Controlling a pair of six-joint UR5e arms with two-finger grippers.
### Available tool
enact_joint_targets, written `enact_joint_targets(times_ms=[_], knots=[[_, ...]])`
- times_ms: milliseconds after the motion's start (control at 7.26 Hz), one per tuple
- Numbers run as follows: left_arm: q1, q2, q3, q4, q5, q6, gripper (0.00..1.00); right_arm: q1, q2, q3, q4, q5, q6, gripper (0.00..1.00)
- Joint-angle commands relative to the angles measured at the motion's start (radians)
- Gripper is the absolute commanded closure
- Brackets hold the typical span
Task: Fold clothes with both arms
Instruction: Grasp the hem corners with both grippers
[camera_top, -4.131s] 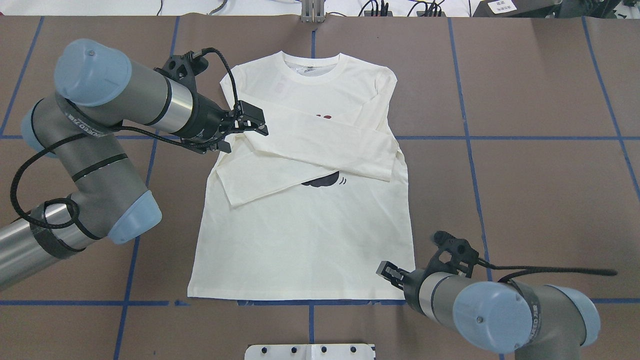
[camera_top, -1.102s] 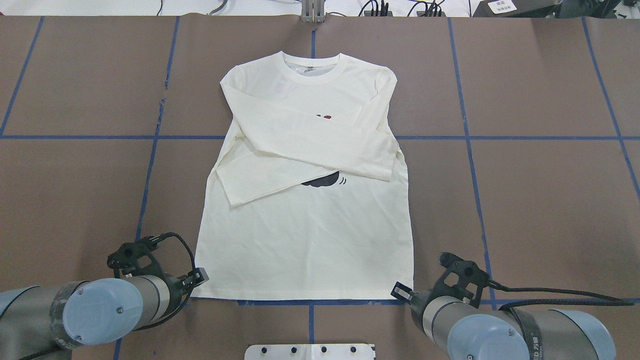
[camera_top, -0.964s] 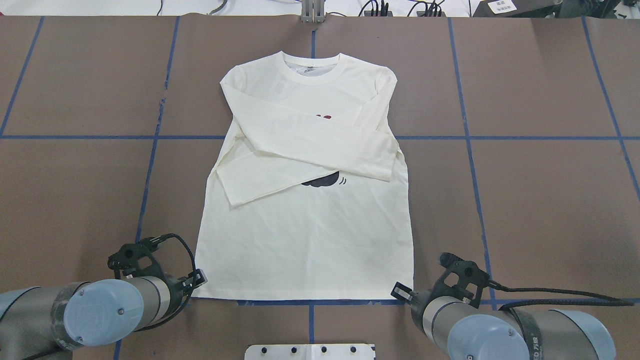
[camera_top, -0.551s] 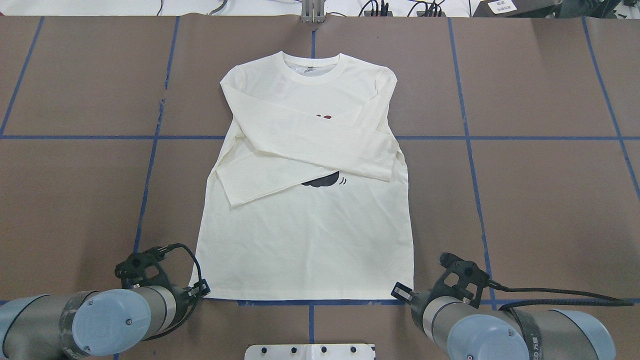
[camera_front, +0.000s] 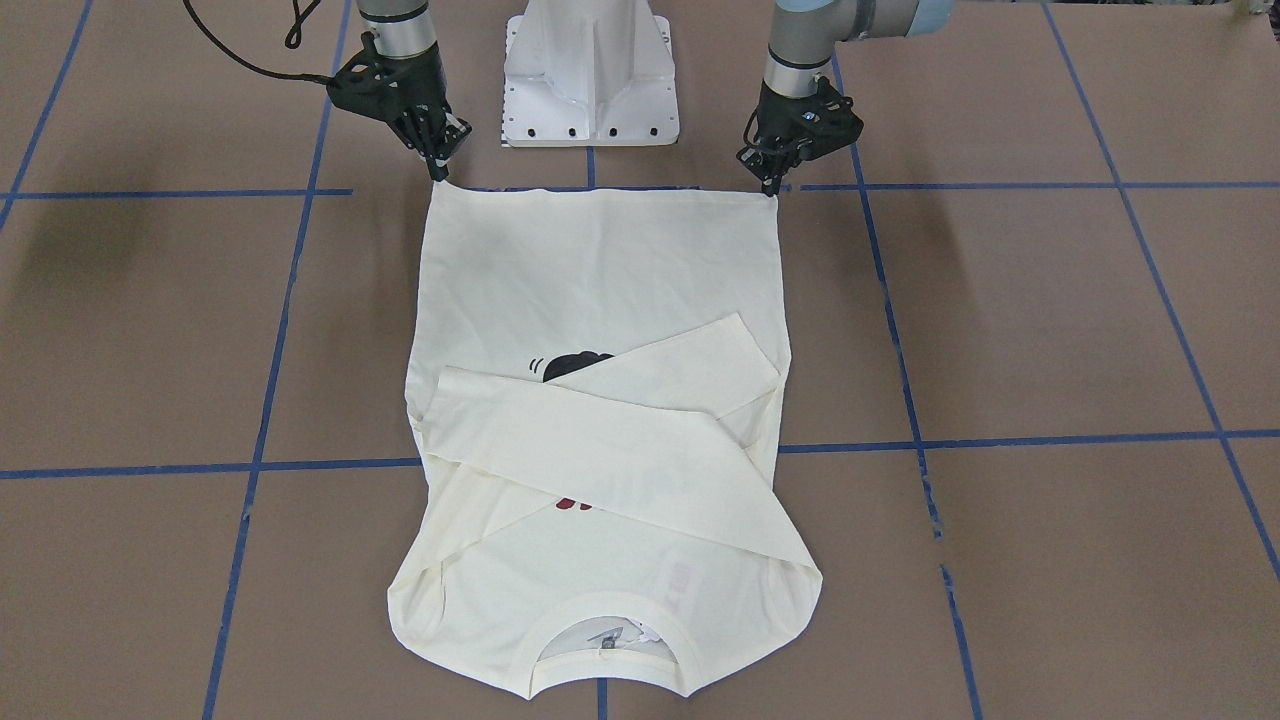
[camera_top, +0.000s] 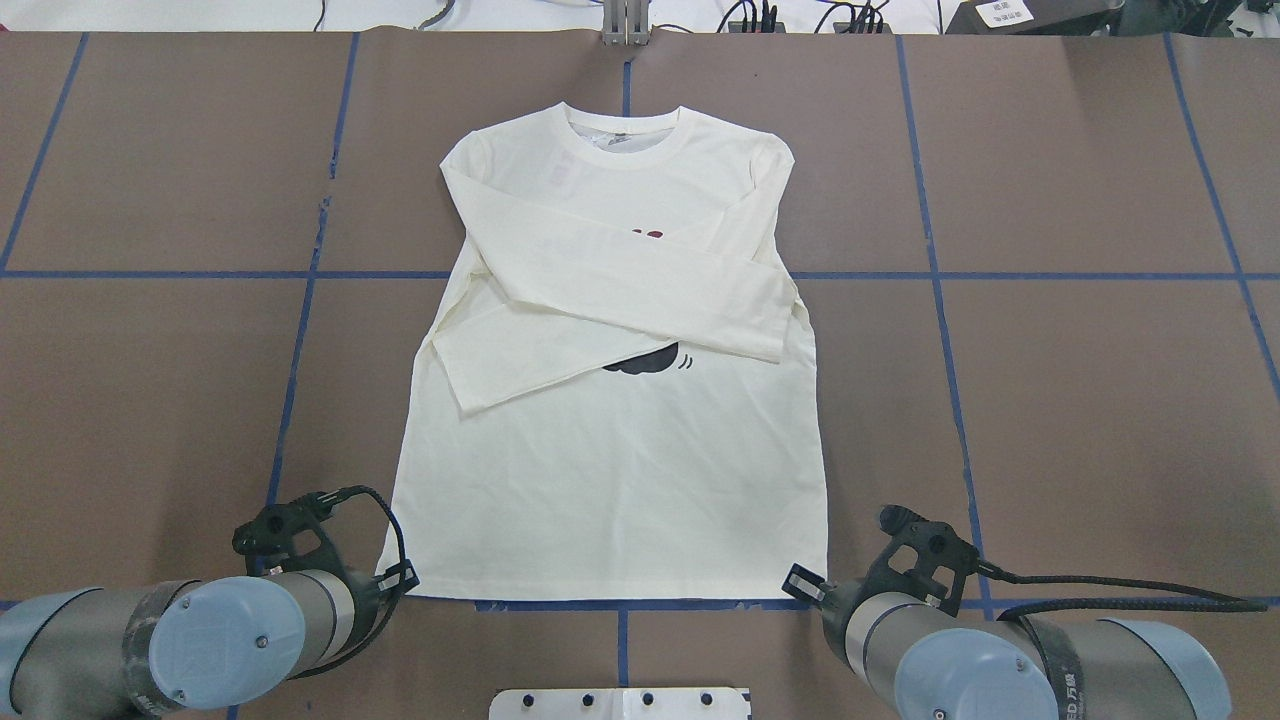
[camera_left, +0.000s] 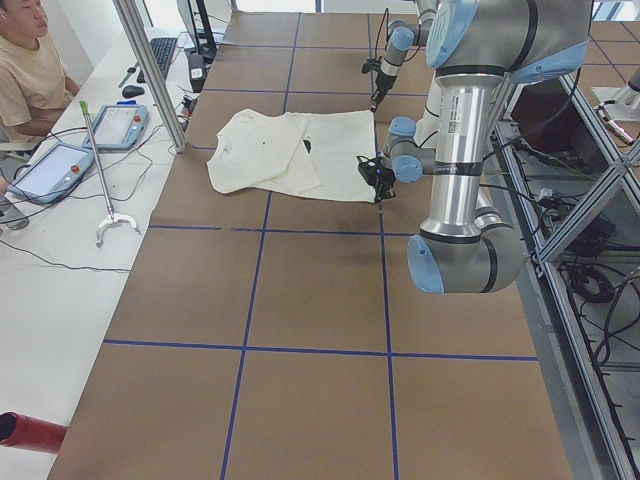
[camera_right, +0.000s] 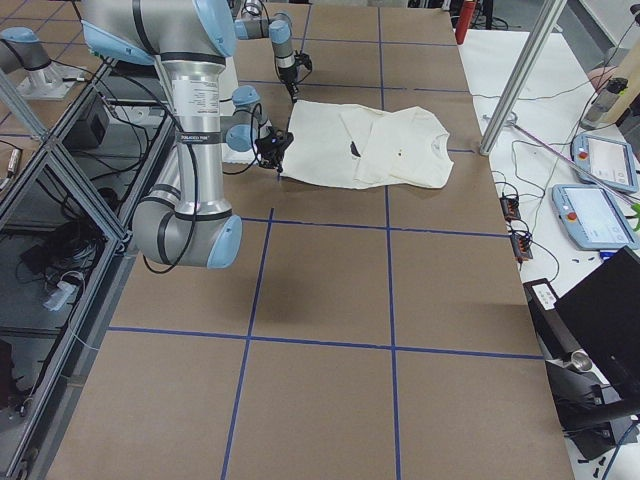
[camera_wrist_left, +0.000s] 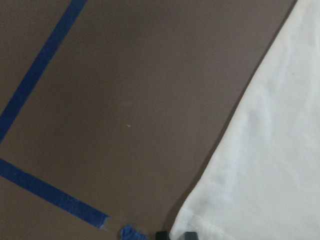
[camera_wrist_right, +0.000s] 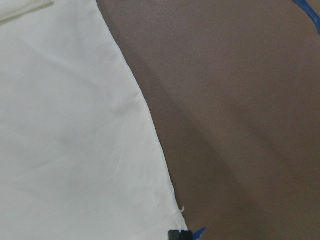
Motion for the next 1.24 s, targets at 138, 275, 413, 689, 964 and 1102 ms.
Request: enact_joint_targets(times_ms=[138,275,413,689,964,1102], knots=[[-0.011,0.000,-0.024,0.002,0.002,0.001,1.00,0.002,-0.001,0.005,0.000,0.002,-0.002,1.00],[0.000,0.005,-0.076,0.002,0.002,-0.005,1.00,0.001,-0.001,0.011,0.002,0.003,-0.002,1.00],[0.009,0.020,-0.165,0.017,0.002,-0.009,1.00,-0.022,-0.032,0.068,0.002,0.003,-0.003,1.00],[0.134,0.020,-0.350,0.161,0.002,-0.097,1.00,-0.099,-0.156,0.231,0.002,0.003,-0.003,1.00],[0.123,0.011,-0.478,0.231,-0.006,-0.110,1.00,-0.081,-0.216,0.374,0.000,0.005,-0.030,1.00],[0.042,-0.027,-0.430,0.231,-0.007,-0.023,1.00,-0.011,-0.196,0.364,0.000,0.006,-0.123,1.00]])
